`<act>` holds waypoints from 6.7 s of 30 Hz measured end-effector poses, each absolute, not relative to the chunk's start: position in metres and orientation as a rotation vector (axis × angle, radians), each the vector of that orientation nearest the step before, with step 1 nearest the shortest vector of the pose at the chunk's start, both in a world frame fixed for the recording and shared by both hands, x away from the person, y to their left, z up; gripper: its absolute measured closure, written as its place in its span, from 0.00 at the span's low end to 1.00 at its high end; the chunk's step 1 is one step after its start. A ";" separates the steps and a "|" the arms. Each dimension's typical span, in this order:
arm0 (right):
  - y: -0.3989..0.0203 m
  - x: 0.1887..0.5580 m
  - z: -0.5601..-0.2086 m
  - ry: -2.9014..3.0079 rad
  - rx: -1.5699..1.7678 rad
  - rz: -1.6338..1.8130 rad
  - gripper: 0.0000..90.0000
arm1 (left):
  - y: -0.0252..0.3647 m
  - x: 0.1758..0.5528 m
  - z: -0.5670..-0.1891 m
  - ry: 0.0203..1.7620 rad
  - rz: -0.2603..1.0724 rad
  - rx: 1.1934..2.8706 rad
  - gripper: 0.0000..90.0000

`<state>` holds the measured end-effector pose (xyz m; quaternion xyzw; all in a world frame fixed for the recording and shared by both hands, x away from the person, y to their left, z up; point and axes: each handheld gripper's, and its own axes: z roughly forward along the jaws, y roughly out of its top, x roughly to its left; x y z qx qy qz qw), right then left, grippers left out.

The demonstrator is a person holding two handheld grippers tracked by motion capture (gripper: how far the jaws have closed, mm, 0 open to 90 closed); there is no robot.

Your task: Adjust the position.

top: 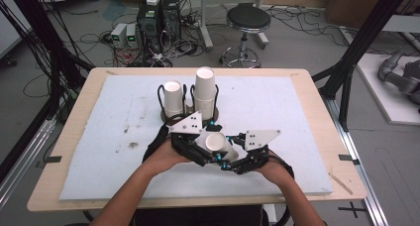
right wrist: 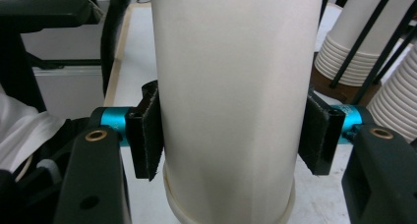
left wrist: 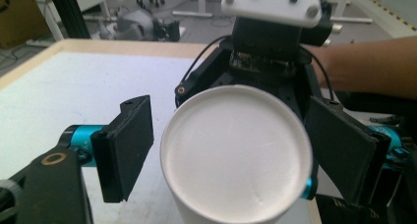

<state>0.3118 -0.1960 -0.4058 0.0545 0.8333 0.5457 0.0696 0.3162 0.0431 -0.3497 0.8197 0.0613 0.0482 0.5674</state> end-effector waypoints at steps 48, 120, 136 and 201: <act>-0.199 0.310 -0.404 2.544 0.123 1.644 0.45 | 0.055 0.325 -0.363 0.102 -0.039 1.873 0.36; -0.210 0.304 -0.396 2.473 0.228 1.824 0.24 | 0.072 0.314 -0.388 0.153 -0.111 1.624 0.41; -0.218 0.306 -0.393 2.498 0.156 1.807 0.45 | 0.067 0.309 -0.387 0.185 -0.036 1.760 0.26; -0.216 0.306 -0.395 2.592 0.168 1.762 0.47 | 0.067 0.304 -0.389 0.097 0.032 1.927 0.40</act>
